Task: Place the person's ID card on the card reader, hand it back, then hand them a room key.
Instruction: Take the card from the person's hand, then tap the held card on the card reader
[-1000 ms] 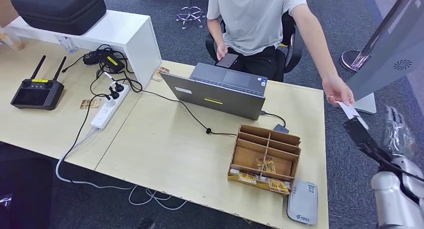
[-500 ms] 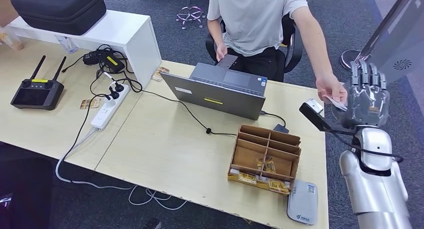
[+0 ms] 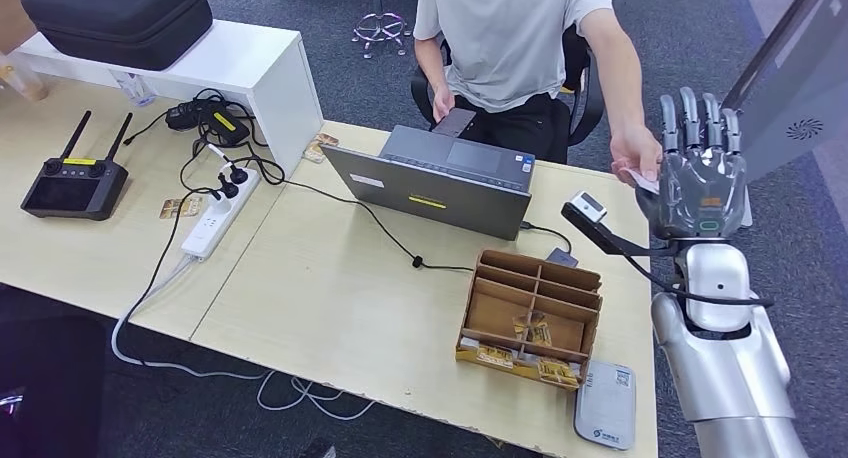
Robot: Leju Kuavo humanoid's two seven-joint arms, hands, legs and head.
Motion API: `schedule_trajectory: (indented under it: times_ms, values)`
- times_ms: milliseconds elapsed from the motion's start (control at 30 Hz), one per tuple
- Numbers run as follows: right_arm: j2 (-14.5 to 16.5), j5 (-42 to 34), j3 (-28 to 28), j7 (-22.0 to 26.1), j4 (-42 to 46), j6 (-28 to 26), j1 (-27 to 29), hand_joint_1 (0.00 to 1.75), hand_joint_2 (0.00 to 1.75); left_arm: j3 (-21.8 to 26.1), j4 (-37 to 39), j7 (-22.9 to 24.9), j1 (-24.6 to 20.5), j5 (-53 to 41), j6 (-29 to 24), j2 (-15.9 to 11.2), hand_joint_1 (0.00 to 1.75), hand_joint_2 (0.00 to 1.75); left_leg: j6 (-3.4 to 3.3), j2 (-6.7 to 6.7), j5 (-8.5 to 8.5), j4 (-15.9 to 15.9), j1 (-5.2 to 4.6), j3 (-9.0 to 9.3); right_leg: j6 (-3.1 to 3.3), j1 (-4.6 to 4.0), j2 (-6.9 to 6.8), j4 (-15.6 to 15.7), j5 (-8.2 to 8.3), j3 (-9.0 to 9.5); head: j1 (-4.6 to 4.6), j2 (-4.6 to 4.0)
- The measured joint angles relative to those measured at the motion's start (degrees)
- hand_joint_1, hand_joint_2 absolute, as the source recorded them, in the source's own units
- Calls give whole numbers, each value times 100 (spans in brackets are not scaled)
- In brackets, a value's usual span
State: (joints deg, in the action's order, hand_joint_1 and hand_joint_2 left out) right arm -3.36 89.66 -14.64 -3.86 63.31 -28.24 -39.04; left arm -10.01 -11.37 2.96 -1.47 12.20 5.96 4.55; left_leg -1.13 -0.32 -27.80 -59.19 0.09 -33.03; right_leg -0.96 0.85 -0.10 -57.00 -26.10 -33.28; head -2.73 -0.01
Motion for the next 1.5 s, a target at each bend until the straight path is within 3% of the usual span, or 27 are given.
schedule_trajectory:
  times_ms: [133, 167, 267, 300, 500, 1267, 1400, 1500]
  values:
    - [7, 0, -3, 27, -2, 14, -9, 0, 175, 0, 0, -16, 0, 0, 21, 15, 0, 175, 0, 0, 0, 0, 0, 0, 0, 0, 0, 0, 0, 0, 0, 1]
    - [7, 0, -4, 31, -3, 24, -16, 18, 175, 0, 0, -17, 0, -1, 29, 24, 0, 175, 0, 0, 0, 0, 0, 0, 0, 0, 0, 0, 0, 0, -1, 0]
    - [10, 0, -10, 60, -7, 78, -43, 149, 175, 0, 0, -25, -1, -2, 54, 55, 0, 175, 0, 0, 0, 0, 0, 0, 0, 0, 0, 0, 0, -1, 0, 0]
    - [13, 0, -13, 79, -9, 106, -52, 175, 175, 0, 0, -28, -2, -2, 58, 63, 0, 175, 0, 0, 0, 0, 0, 0, 0, 0, 0, 0, 0, -1, 1, 1]
    - [96, 0, 35, 356, -59, 329, -72, 175, 175, 0, 0, -73, -5, -2, 75, 100, 0, 175, 1, 2, 1, 0, 0, 0, 1, 0, 2, 0, 0, -2, 1, 1]
    - [254, -1, 124, 564, -88, 474, -152, 175, 175, 1, 0, -226, -13, 49, 123, 178, 0, 175, 2, 3, 1, 0, 0, 0, 1, -1, 3, 0, 0, -4, -1, 1]
    - [299, -55, 167, 651, 139, 402, 81, 175, 175, 9, 0, -226, -12, 137, 48, 182, 0, 175, 2, 0, 1, 0, 0, 1, 1, -1, 1, 1, 0, -5, 1, 1]
    - [308, -284, 205, 871, 697, 220, 568, 175, 175, 52, 1, -222, -11, 263, -82, 186, 0, 175, 2, -3, 0, 0, 1, 1, 1, -2, -1, 3, -3, -6, 1, 1]
